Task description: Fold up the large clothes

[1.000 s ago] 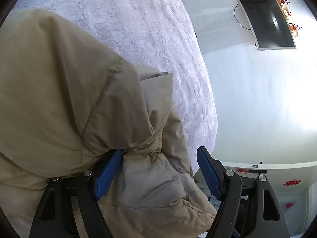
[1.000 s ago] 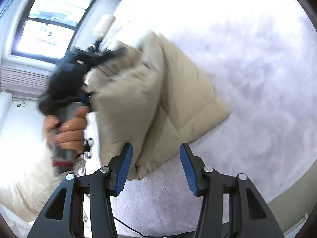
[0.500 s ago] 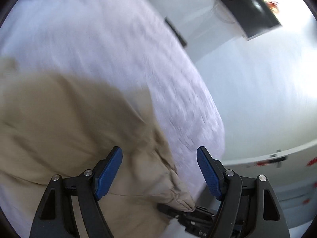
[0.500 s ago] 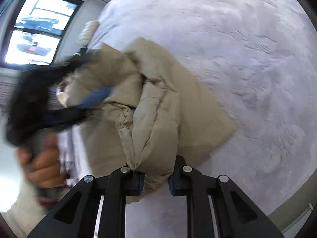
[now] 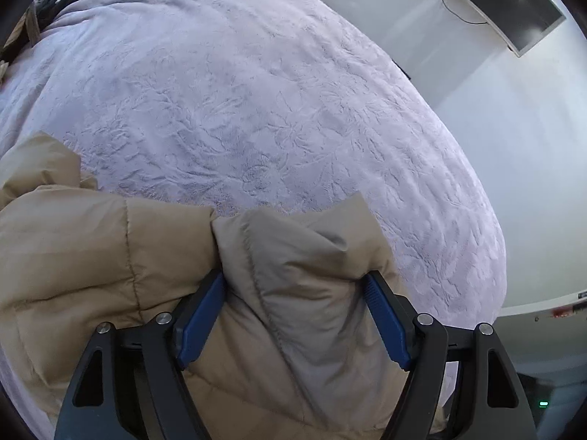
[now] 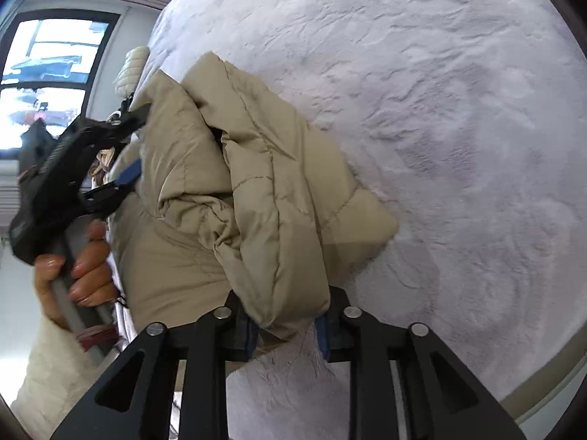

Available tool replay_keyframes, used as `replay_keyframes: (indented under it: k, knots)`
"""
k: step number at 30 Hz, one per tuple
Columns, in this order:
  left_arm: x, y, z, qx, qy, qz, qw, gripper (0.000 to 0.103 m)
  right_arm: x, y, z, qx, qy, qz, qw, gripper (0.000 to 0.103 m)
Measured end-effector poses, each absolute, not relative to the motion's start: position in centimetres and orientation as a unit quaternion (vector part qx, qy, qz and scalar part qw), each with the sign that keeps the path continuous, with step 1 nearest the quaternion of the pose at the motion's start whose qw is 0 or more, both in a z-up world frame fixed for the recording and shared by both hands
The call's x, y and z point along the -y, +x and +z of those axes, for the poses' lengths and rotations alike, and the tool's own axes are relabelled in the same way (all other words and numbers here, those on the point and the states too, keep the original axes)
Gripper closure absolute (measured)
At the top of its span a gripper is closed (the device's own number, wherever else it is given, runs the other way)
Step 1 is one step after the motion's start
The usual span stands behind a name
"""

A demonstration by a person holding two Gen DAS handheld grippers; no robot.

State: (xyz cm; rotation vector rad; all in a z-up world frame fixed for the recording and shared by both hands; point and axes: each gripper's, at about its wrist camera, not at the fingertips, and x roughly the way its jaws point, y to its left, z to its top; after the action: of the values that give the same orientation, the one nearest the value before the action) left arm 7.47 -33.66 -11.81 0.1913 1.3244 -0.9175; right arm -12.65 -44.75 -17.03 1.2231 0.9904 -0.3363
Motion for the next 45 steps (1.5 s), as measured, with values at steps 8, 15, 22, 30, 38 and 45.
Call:
replay_keyframes:
  k: [8, 15, 22, 30, 38, 45]
  knots:
    - [33.4, 7.7, -11.7, -0.596, 0.088, -0.403, 0.690, 0.026, 46.3, -13.5, -8.0, -0.400, 0.429, -0.158, 0.794, 0.074]
    - [32.8, 7.8, -10.3, -0.595, 0.093, -0.383, 0.701, 0.026, 45.4, -5.5, -9.7, -0.463, 0.364, -0.069, 0.805, 0.074]
    - [30.3, 7.5, -7.5, -0.592, 0.099, -0.363, 0.712, 0.026, 45.4, -3.1, -13.7, -0.525, 0.339, -0.078, 0.777, 0.074]
    - [26.0, 7.2, -5.8, -0.603, 0.078, -0.320, 0.727, 0.025, 45.5, -2.1, -14.9, -0.542, 0.323, -0.084, 0.771, 0.074]
    - [21.8, 6.7, -5.7, -0.606, 0.083, -0.281, 0.739, 0.002, 45.5, -2.0, -15.2, -0.547, 0.323, -0.090, 0.767, 0.074]
    - [17.5, 7.0, -5.8, -0.603, 0.075, -0.267, 0.749, 0.001, 45.5, -1.9, -15.2, -0.548, 0.324, -0.092, 0.766, 0.073]
